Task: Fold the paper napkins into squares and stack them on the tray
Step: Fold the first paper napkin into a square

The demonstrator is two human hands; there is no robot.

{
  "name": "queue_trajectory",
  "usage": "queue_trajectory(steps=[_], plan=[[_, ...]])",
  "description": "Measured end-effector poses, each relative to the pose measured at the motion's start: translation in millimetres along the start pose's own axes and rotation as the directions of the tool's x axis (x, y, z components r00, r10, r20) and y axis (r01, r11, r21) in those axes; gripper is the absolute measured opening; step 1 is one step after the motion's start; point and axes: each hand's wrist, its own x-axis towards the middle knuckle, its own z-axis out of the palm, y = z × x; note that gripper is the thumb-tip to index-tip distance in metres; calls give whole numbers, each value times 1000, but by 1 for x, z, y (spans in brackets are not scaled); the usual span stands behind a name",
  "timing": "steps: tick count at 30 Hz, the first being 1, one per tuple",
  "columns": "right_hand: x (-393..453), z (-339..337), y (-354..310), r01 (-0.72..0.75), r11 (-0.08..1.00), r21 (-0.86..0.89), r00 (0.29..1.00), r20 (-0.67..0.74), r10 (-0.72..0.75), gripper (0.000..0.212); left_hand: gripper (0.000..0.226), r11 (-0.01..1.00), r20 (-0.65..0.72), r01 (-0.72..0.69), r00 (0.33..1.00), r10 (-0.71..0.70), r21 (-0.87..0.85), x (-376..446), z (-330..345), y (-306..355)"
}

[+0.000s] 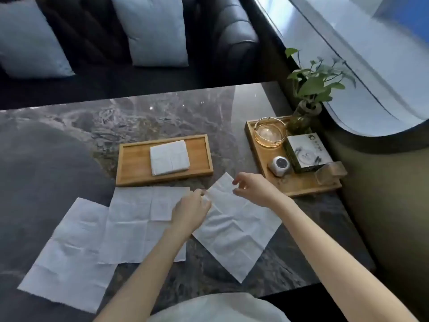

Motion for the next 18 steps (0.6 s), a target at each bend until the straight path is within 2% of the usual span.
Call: queue_trajectory(steps=[3,8,14,18], plan=[[13,15,9,22,998,-60,984,-176,-33,23,36,1000,-106,9,994,-8,17,-3,15,-10],[36,40,22,108,969,-221,907,-377,-187,30,44,971,-259,-70,957,130,231,-9,34,-28],[53,59,29,179,877,-445,889,-309,-338,50,51,917,-299,-40,939,170,396,-8,45,-38],[54,63,37,220,842,-493,877,-278,-392,45,45,901,-314,-38,931,189,431,-8,52,-43]])
